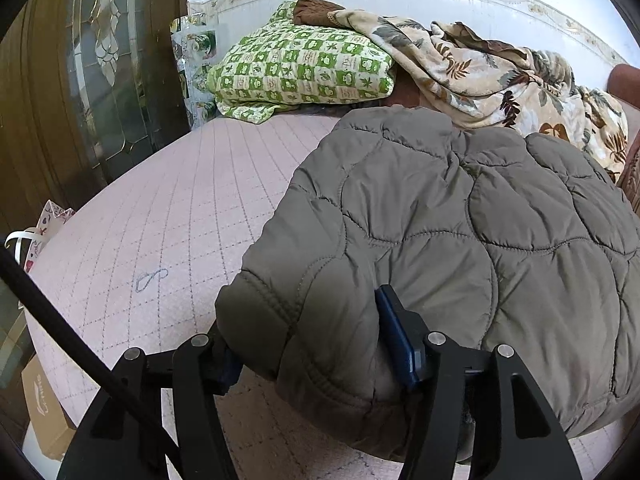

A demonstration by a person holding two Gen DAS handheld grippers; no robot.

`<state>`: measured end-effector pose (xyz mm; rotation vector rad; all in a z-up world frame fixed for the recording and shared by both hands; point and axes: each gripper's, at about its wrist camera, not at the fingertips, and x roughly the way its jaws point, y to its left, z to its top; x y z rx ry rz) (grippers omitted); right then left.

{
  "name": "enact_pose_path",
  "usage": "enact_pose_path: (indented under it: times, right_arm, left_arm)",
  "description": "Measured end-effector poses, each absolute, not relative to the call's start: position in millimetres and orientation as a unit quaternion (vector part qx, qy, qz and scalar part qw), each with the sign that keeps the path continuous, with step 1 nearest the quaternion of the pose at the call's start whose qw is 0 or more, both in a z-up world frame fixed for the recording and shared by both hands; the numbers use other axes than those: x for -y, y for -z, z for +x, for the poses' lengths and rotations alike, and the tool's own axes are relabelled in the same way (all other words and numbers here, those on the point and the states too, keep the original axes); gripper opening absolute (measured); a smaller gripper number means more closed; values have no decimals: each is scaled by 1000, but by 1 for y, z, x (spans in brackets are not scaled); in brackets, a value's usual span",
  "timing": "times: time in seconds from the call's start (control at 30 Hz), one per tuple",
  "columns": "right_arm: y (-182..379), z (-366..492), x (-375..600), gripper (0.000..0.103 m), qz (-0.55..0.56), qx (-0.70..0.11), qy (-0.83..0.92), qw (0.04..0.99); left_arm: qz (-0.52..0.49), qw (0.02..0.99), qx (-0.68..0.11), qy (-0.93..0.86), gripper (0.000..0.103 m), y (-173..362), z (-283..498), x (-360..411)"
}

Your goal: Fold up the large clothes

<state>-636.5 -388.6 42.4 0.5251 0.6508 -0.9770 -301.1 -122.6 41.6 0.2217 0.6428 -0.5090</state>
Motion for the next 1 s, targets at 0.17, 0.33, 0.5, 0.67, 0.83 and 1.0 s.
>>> enact_pose_path:
  times: [0.17,0.33,0.5,0.67,0.83,1.0]
  right_arm:
    - [-41,-637,388,45,246,-304,456,799]
    - [-40,-636,388,46,246,-308,455,799]
    - [-39,-638,390,47,253,-311,450,798]
    - [-38,-638,391,49,253,-311,449,798]
    - [-32,-647,393,54,283,-289,447,798]
    - [-32,-655,393,61,299,-279,442,798]
  left_arm:
    - [108,911,-311,247,61,-41,-300,122]
    - [106,911,-312,248,61,-40,-300,123]
    - [109,911,-310,248,62,-40,-300,122]
    - [109,912,-310,247,64,-39,-299,120]
    - [107,913,-310,243,68,-39,-299,120]
    - [91,915,-320,229,80,-39,-289,110]
